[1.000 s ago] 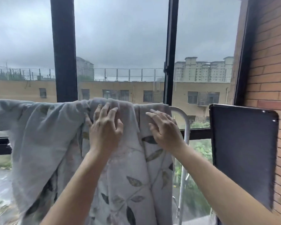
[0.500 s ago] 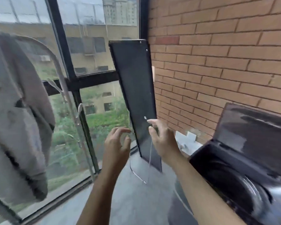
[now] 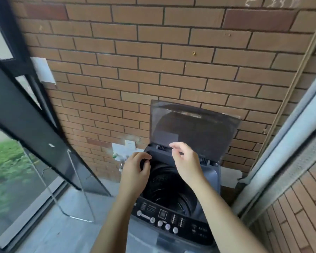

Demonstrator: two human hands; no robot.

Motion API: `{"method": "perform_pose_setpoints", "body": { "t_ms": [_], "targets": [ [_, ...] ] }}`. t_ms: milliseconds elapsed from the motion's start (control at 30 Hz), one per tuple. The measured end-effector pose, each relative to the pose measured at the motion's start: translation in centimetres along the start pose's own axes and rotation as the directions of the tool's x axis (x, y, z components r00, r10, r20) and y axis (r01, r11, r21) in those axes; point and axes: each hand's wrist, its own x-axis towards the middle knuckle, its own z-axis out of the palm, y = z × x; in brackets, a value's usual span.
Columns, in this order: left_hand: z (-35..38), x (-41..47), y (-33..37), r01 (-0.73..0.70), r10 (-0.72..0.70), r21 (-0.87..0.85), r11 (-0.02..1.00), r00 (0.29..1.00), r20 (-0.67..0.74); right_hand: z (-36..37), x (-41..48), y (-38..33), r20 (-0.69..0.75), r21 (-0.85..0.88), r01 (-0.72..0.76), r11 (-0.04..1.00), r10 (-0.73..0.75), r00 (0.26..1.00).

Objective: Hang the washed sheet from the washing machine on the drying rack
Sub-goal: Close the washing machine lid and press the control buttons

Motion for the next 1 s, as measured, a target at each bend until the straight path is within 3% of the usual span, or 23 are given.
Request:
{"method": "perform_pose_setpoints", "body": {
  "t_ms": [100,267,467,600,833,1000],
  "targets": [
    [5.4,7.4,0.2,-0.108,0.109,-0.023,0.994,0.990,0.089,-2.7,6.2,2.9,-0.103,-0.114,-0.035,0.993,0.023,0.994],
    [13.3,18.9,0.8,-0.390,0.350,0.171,0.905,0.910,0.222,-6.3,15.0,7.6,-0.125,-0.449,-0.131,0.884,0.083,0.989],
    [19.3,28.0,0.9,-0.511,0.381,0.395,0.764,0.850,0.363,-8.2,21.8,11.3,-0.175,-0.790,-0.162,0.592,0.036,0.984],
    [21.3,29.2,-0.4,-0.510,0.384,0.456,0.729,0.857,0.345,-8.5,23.5,13.1,-0.140,-0.869,-0.137,0.475,0.029,0.990],
    [21.4,27.5,-0.1,-0.465,0.406,0.440,0.768,0.885,0.225,-8.6,22.9,13.7,-0.192,-0.860,-0.114,0.497,-0.107,0.976],
    [19.7,24.1,-0.1,-0.468,0.404,0.464,0.752,0.884,0.236,-8.5,20.2,13.3,-0.157,-0.850,-0.064,0.523,-0.135,0.978]
  ]
}}
